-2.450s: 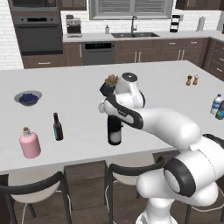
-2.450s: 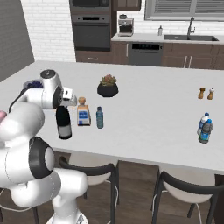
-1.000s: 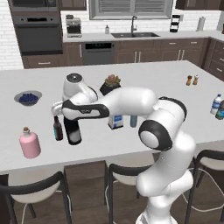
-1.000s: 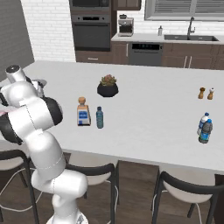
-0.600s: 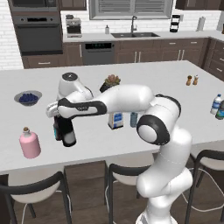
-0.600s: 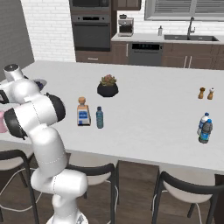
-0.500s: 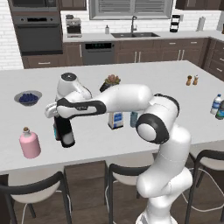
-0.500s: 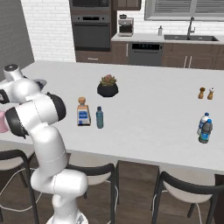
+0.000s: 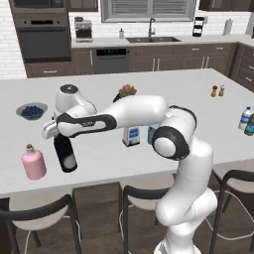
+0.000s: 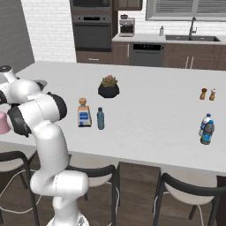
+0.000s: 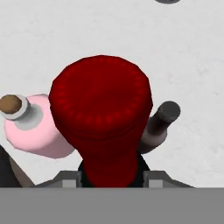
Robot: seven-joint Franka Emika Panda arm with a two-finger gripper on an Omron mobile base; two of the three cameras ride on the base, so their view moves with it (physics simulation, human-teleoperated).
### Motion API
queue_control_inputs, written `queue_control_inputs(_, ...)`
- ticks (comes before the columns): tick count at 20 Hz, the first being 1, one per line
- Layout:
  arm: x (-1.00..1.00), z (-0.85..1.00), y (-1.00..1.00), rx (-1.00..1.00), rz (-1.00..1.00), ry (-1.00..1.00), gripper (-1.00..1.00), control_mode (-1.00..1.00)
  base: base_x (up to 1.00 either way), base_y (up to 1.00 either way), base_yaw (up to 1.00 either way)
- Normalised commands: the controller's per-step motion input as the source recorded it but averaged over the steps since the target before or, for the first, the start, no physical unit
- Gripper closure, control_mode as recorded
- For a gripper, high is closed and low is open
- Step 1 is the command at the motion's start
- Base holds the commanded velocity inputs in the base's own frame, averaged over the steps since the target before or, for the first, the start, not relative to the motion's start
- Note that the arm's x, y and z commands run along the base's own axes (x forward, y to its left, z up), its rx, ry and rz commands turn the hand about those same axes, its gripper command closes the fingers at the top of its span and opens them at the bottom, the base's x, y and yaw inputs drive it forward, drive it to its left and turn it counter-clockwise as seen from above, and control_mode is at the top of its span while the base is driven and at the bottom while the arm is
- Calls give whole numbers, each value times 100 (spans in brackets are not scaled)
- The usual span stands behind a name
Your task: Move the plastic bottles in the middle to the plastics group, and the glass bottles in the middle to the glass group.
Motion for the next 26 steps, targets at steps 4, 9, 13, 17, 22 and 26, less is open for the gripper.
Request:
queue_control_inputs(4,-4,-1,21,0,6,0,100,-100,0,0,0)
queue_control_inputs(9,0,-2,17,0,6,0,100,-100,0,0,0)
queue_control_inputs(13,0,-4,9,0,5,0,100,-100,0,0,0)
queue_control_inputs(17,0,-27,-4,1,2,0,100,-100,0,0,0)
queue_control_inputs(22,-6,-47,-25,6,0,-1,100,-100,0,0,0)
queue_control_inputs(26,-4,-7,-7,5,2,-9,100,-100,0,0,0)
